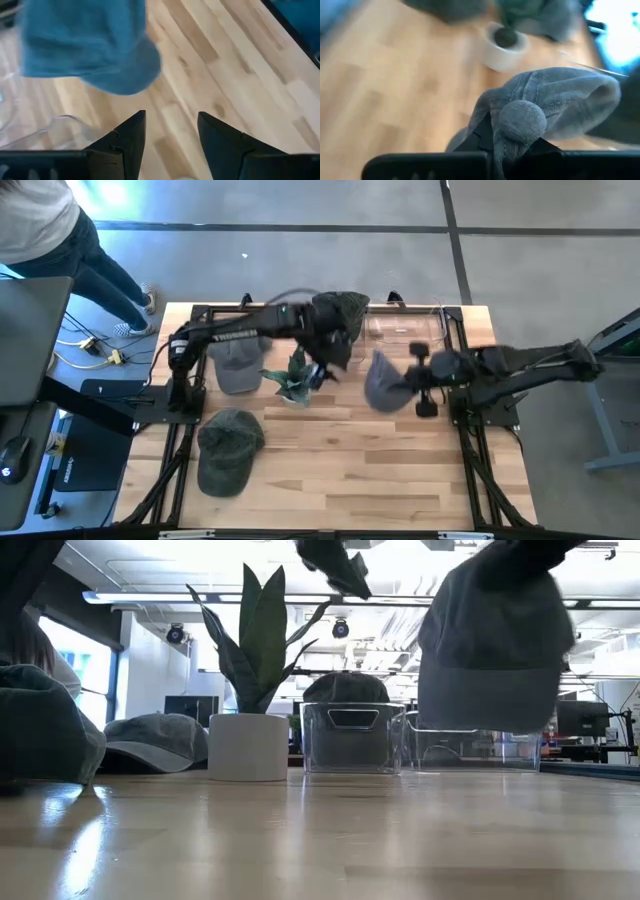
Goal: Pick & Place hat
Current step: Put the bottom gray cap into the right transparent bin
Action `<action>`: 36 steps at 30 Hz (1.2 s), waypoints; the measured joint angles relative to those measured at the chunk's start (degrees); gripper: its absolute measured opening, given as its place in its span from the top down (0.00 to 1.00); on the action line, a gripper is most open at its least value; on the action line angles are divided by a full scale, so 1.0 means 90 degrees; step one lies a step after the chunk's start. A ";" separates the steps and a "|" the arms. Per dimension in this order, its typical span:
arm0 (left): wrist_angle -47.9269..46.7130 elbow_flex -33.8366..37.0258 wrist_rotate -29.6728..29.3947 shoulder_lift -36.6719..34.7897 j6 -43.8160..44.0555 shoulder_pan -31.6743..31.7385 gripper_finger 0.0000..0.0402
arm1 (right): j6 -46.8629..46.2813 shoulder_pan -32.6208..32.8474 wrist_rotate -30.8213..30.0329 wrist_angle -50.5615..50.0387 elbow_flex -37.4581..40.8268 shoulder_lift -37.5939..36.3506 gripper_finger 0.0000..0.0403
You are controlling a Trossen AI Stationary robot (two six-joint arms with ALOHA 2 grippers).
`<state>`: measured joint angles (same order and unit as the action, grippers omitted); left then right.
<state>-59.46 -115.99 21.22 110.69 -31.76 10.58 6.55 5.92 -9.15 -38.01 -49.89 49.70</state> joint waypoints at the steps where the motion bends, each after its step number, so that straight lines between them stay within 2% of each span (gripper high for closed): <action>1: 0.0169 0.0013 0.0135 0.0014 -0.0065 0.0204 0.57 | 0.0286 -0.0252 -0.0124 -0.0319 -0.0230 0.0043 0.99; 5: 0.1328 -0.0006 0.0511 0.0010 -0.0108 0.0980 0.57 | 0.1735 -0.1338 -0.0433 -0.1108 -0.0993 0.0286 0.99; 11: 0.1963 -0.0584 0.0739 -0.0170 0.0032 0.1888 0.57 | 0.4180 -0.3183 -0.0464 -0.0964 -0.1658 0.0796 0.99; 13: 0.1943 -0.0703 0.0751 -0.0170 0.0005 0.2088 0.57 | 0.5044 -0.3817 -0.0316 -0.0817 -0.1746 0.1031 0.99; 17: 0.1902 -0.0849 0.0755 -0.0098 0.0003 0.2374 0.57 | 0.6274 -0.4984 0.0492 -0.0499 -0.1790 0.1607 0.99; 21: 0.1717 -0.0880 0.0775 -0.0172 -0.0120 0.2553 0.57 | 0.6604 -0.5763 0.1161 -0.0476 -0.1790 0.2196 0.99; 24: 0.1401 -0.0872 0.0897 -0.0172 -0.0183 0.2597 0.57 | 0.6613 -0.6055 0.1503 -0.0704 -0.1790 0.2499 0.98; 30: 0.0478 -0.0872 0.2236 -0.0174 -0.0942 0.2482 0.57 | 0.6398 -0.6206 0.2343 -0.1212 -0.1782 0.2703 0.98; 36: 0.0229 -0.0872 0.2116 -0.0174 -0.0929 0.2347 0.57 | 0.5664 -0.6206 0.2368 -0.1274 -0.1715 0.2719 0.91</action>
<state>-57.40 -123.83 40.27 109.12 -40.12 31.70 57.52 -49.93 12.16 -49.47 -65.32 74.17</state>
